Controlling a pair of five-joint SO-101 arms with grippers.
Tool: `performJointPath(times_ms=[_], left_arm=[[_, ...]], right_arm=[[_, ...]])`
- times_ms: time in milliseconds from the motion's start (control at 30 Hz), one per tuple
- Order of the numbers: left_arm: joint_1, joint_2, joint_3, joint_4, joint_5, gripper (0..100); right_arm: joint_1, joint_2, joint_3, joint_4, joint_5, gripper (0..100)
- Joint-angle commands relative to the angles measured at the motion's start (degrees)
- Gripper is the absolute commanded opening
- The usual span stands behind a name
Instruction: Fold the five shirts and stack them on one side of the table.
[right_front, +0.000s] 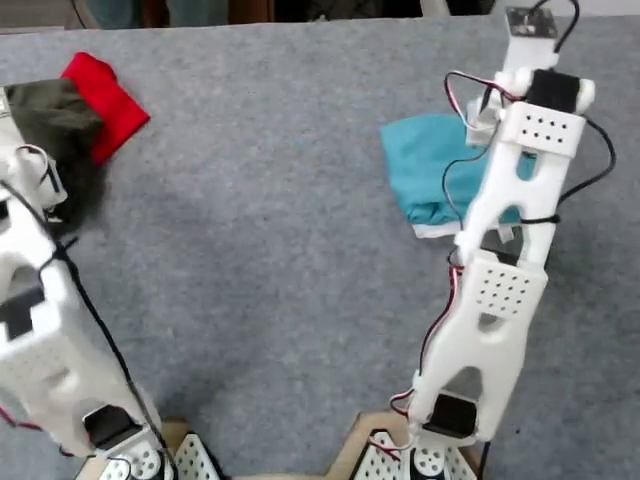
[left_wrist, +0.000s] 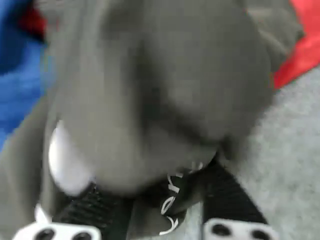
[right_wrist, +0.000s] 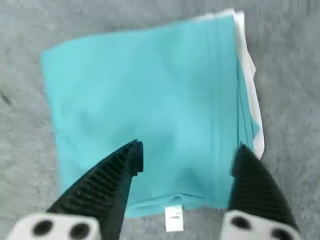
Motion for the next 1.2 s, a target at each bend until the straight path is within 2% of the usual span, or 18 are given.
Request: performJointPath(times_ms=[0,167,333,433,600,767,833,933,1000,1033,1167], left_arm=[[1.19,3.08,-17.54,12.22,-3.43,3],[6.02,1.85,-23.60,25.32,-4.75,3],[15.16,-6.15,-17.01,34.90,-4.66,3],[22.81,-15.38,-6.02,34.29,-4.75,3],[38.64,-38.33,20.79,27.87,-5.10,3],[56.66,-63.12,43.30,25.58,-12.31,3],[60.18,-71.30,47.60,25.93,-12.31,4],[59.12,-80.09,50.24,26.02,-8.70,15],[54.81,-83.78,50.07,26.81,-2.64,26],[52.79,-85.27,49.27,27.69,-0.18,29],[44.09,-87.91,43.65,31.12,1.76,29]], right_arm=[[-1.14,-1.27,-5.93,0.62,0.00,22.0],[-1.05,-1.27,-10.15,0.70,-0.09,21.2],[-1.67,-1.27,-11.56,0.70,-0.09,21.2],[-2.81,-1.10,-11.30,0.62,-0.09,21.2],[-4.04,-1.10,-11.30,0.53,-0.09,21.2],[-5.01,-1.01,-11.21,0.53,-0.09,21.3],[-6.15,-1.01,-11.21,0.53,-0.09,21.3],[-9.32,-1.19,-11.21,0.62,-0.09,21.3],[-12.48,-1.19,-11.21,0.62,-0.18,21.3],[-14.42,-1.19,-11.21,0.62,-0.79,21.3],[-24.18,-0.84,-11.12,0.44,-4.31,21.3]])
